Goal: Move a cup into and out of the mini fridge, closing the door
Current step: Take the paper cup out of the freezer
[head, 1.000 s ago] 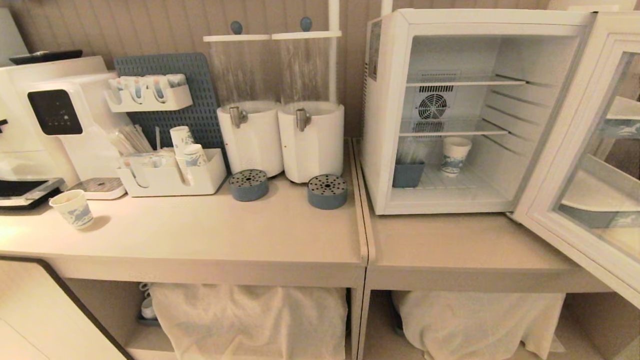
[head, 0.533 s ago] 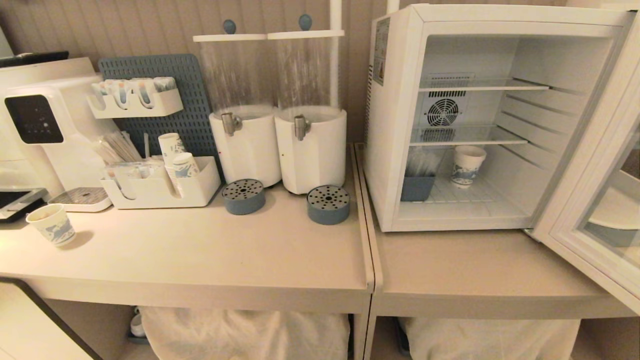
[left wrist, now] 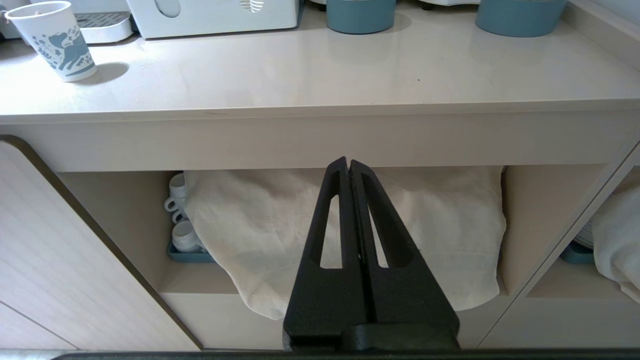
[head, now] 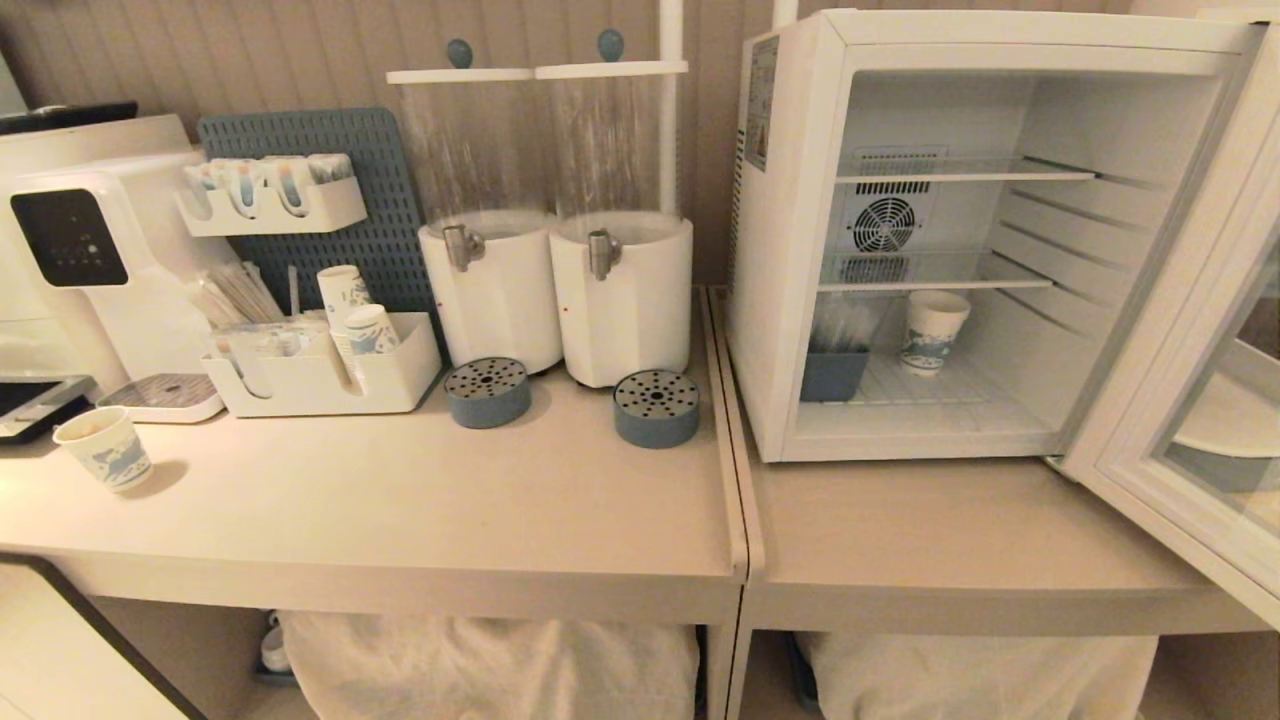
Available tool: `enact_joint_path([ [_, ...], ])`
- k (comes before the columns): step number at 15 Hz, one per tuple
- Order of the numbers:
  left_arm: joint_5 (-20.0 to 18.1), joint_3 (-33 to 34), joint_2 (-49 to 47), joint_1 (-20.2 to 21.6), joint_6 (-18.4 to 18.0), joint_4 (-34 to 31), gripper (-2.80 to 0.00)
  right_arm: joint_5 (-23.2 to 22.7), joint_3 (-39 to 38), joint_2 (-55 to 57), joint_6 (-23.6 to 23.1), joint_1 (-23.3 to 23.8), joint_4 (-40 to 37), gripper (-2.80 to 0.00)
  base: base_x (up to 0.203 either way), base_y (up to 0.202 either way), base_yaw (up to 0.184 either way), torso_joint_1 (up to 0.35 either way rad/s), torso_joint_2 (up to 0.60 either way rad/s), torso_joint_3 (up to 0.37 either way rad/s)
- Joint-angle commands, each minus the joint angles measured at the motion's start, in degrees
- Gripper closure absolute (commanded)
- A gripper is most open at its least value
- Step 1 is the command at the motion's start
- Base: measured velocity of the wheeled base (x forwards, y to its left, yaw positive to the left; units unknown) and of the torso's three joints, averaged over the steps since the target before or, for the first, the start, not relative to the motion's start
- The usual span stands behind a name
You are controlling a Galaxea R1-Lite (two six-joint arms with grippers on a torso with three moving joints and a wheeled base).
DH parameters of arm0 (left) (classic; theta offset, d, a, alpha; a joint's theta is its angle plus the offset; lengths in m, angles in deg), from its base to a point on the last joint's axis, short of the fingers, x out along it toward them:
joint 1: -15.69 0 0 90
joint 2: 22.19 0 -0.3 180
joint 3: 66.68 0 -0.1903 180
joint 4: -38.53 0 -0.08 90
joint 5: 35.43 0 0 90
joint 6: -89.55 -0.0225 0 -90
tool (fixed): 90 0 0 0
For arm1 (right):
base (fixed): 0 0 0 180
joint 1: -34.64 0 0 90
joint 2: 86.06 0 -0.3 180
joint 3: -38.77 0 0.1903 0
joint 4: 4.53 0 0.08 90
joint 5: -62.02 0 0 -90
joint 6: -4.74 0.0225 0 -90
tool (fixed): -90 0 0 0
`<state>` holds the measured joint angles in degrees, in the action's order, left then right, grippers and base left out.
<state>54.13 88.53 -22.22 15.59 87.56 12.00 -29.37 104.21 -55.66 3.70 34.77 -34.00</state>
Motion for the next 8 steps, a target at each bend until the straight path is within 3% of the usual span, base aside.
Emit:
enact_joint_path([
  [1,0.0,0.0,0.1,0.0,0.1,0.0,0.00,-0.2,4.6,18.9,-0.3,0.0,1.6,0.00,0.000,0.000,0.000,0.000,0.00,0.000],
  [5,0.0,0.0,0.1,0.0,0.0,-0.1,0.00,-4.4,4.8,41.5,-4.9,0.1,14.5,0.00,0.000,0.000,0.000,0.000,0.00,0.000],
  [8,0.0,0.0,0.1,0.0,0.1,0.0,0.00,-8.1,1.6,52.4,-7.8,0.2,19.1,0.00,0.000,0.000,0.000,0.000,0.00,0.000],
])
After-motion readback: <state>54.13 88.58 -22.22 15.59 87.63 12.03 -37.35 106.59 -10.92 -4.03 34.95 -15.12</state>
